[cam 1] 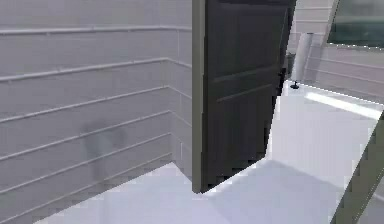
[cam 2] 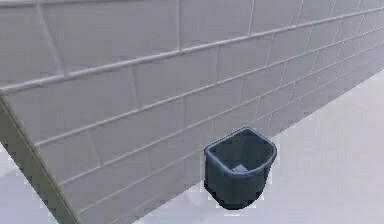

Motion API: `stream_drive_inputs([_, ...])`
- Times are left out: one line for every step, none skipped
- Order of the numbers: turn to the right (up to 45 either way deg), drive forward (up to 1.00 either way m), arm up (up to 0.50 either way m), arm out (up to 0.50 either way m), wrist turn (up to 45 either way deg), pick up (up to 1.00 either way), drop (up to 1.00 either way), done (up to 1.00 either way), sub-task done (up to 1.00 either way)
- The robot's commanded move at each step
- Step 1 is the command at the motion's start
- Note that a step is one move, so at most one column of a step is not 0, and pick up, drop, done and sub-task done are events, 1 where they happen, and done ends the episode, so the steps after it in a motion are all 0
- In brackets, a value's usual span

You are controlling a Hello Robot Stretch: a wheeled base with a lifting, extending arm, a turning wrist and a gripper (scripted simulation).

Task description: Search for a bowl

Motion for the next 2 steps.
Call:
stream_drive_inputs([6.0, 0.0, 0.0, 0.0, 0.0, 0.0, 0.0, 0.0, 0.0])
stream_drive_inputs([0.0, 0.5, 0.0, 0.0, 0.0, 0.0, 0.0, 0.0, 0.0])
